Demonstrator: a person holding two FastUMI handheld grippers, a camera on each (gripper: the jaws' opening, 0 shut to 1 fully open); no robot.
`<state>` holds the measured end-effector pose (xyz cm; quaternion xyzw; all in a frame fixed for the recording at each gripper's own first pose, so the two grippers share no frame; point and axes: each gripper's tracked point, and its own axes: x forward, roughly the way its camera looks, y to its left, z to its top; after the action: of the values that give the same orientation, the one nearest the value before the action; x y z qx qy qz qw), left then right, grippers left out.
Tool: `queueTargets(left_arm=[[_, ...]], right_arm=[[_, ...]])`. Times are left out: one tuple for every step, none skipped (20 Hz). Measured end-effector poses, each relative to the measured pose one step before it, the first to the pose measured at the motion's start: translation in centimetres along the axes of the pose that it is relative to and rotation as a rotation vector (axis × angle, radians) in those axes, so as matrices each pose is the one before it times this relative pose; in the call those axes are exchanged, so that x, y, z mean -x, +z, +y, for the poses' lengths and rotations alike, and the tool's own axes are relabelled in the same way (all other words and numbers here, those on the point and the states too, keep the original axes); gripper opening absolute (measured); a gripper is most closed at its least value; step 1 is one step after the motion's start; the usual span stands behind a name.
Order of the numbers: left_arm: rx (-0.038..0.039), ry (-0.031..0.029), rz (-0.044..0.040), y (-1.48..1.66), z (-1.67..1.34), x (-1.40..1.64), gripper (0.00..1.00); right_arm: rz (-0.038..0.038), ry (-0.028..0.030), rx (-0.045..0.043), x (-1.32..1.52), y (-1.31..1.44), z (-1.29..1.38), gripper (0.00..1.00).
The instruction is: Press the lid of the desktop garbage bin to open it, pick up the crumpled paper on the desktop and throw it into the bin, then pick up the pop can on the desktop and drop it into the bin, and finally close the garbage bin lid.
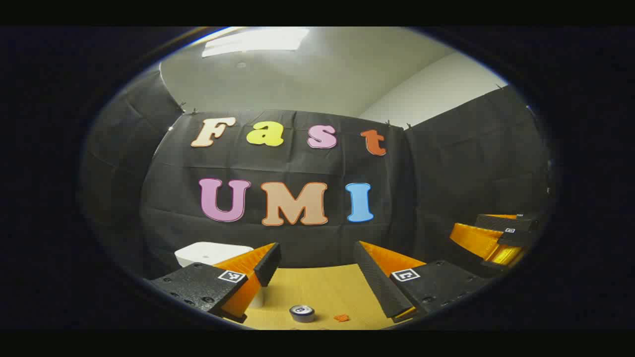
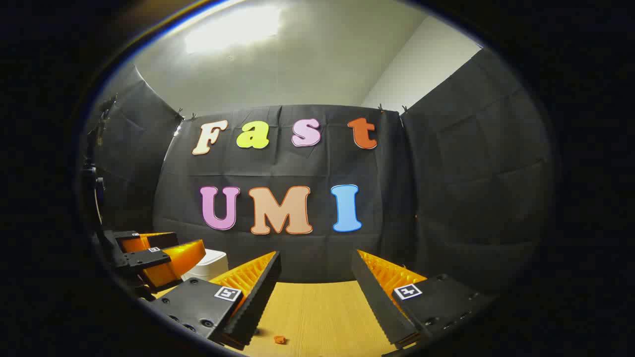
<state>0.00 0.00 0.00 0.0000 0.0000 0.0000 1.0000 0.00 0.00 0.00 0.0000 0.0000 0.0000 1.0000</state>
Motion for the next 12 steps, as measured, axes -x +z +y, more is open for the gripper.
queueTargets(left_arm=[[-0.00150,-0.00113,0.00119,0.042,-0.110,0.069,0.91],[-0.00208,-0.00017,-0.00098,0.033,-0.067,0.002,0.91],[-0.00274,-0.00100,-0.00231,0.099,-0.076,-0.092,0.91],[-0.00290,0.00094,-0.00351,0.186,-0.122,0.107,0.91],[-0.00282,0.00052,-0.00156,0.010,-0.117,-0.029,0.91],[-0.00149,0.00270,-0.00278,0.129,0.015,0.132,0.91],[-0.00032,0.00205,-0.00178,0.014,-0.057,-0.077,0.91],[-0.00068,0.00160,0.00153,0.037,-0.062,0.137,0.91],[-0.00102,0.00227,0.00019,-0.002,-0.020,0.117,0.91],[0.00157,0.00285,-0.00163,0.056,-0.002,0.056,0.91],[0.00413,0.00193,0.00062,-0.079,-0.090,0.005,0.91],[0.00186,0.00169,0.00153,-0.036,0.005,0.103,0.91]], right_arm=[[-0.00119,-0.00051,0.00172,0.076,0.144,-0.162,0.95],[-0.00194,0.00041,0.00126,-0.004,0.079,-0.093,0.95],[-0.00165,0.00179,0.00061,-0.025,0.019,0.051,0.95],[-0.00160,0.00126,-0.00025,0.092,0.075,-0.085,0.95],[0.00036,0.00219,0.00004,-0.038,0.001,-0.089,0.95],[0.00060,0.00169,0.00012,-0.004,-0.005,0.059,0.95],[-0.00050,0.00184,0.00013,0.193,0.078,-0.052,0.95],[-0.00069,0.00232,0.00060,0.018,-0.023,-0.009,0.95],[-0.00209,0.00332,0.00068,-0.017,-0.076,0.019,0.95],[-0.00164,0.00088,0.00150,-0.027,0.141,0.003,0.95],[-0.00013,0.00184,0.00078,0.096,-0.100,-0.130,0.95],[-0.00045,0.00210,-0.00023,-0.002,0.047,-0.028,0.95]])
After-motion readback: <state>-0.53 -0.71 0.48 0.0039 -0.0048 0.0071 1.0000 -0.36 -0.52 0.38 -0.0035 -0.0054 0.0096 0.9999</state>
